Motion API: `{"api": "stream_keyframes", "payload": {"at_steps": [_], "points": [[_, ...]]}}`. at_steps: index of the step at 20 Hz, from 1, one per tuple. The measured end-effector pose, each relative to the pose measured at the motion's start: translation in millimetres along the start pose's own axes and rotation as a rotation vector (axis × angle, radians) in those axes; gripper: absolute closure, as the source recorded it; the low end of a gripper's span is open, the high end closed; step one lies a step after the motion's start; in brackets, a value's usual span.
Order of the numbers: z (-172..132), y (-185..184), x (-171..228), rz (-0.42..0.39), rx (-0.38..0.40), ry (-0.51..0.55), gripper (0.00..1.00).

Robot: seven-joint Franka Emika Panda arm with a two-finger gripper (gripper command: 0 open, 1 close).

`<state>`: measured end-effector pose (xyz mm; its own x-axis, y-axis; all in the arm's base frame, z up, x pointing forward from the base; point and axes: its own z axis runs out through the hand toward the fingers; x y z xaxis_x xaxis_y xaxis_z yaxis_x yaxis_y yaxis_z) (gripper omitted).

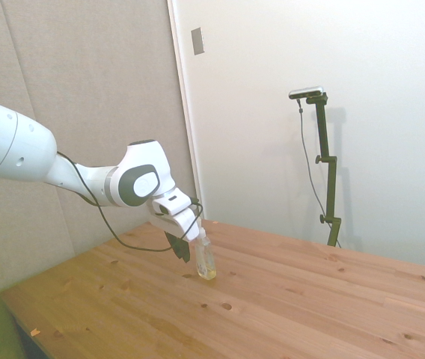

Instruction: Knock down the sanitizer

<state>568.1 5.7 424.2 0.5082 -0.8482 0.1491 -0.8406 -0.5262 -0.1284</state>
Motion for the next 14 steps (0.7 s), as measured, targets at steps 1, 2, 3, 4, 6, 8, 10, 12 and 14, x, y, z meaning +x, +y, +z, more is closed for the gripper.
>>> {"api": "stream_keyframes", "payload": {"at_steps": [1, 2, 3, 4, 6, 8, 10, 12, 14], "points": [[1.3, -0.4, 1.2, 0.003, -0.002, 0.002, 1.0], [2.6, -0.7, 2.4, 0.006, -0.005, 0.003, 1.0], [4.4, -1.4, 3.7, 0.01, -0.007, 0.004, 1.0], [5.7, -2.1, 5.1, 0.013, -0.009, 0.005, 1.0], [8.1, -4.8, 8.7, 0.022, -0.01, 0.011, 1.0], [10.6, -9.3, 13.1, 0.036, -0.009, 0.014, 1.0], [12.9, -14.6, 18.3, 0.046, -0.007, 0.017, 1.0], [13.1, -20.4, 25.2, 0.059, -0.001, 0.023, 1.0], [12.6, -26.3, 33.8, 0.075, 0.008, 0.03, 1.0]]}}
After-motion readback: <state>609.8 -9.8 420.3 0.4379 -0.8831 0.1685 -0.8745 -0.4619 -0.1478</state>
